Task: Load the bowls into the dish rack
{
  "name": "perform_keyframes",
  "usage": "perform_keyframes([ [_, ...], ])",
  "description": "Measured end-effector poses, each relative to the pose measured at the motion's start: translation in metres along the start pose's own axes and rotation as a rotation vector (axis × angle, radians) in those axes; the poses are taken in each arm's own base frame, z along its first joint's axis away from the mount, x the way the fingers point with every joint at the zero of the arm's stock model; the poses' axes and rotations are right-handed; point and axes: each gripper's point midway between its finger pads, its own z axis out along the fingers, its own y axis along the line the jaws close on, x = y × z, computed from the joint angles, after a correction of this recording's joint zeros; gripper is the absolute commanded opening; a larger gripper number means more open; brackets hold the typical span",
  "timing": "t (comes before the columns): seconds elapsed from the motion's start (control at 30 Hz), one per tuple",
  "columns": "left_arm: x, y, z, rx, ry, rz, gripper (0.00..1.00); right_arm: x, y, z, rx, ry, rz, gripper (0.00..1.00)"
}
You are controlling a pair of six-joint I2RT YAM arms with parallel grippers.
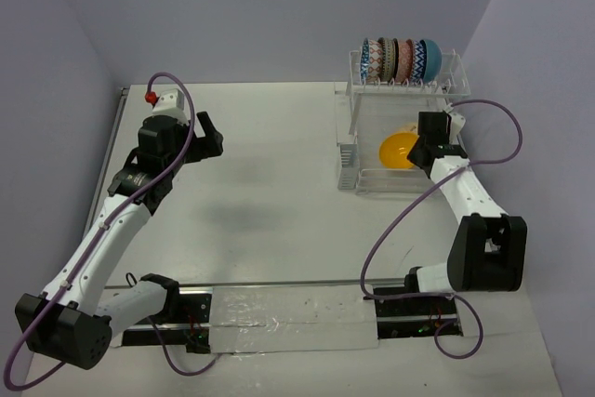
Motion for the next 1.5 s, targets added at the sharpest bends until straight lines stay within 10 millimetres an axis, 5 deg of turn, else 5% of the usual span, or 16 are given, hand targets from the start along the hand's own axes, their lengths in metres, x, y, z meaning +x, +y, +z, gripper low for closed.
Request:
perform_keyframes([
  [0.4,-0.002,0.001,-0.002,-0.006,-0.01,0.005,0.99,-0.03,-0.009,0.015,0.098,-0.071,-0.052,0.0],
  [0.77,-0.003,-0.001,-0.004,-0.002,-0.017,0.009,0.99,-0.085,-0.034,-0.017,0.303,-0.265,-0.167,0.0],
  [1.07,-0.004,0.0,-0.004,-0.009,-0.02,0.01,0.99,-0.098,-0.011,-0.057,0.504,-0.456,-0.51,0.0],
  [1.5,-0.009,0.001,-0.009,-0.019,-0.045,0.009,0.99,-0.077,0.03,-0.054,0.643,-0.505,-0.93,0.0],
])
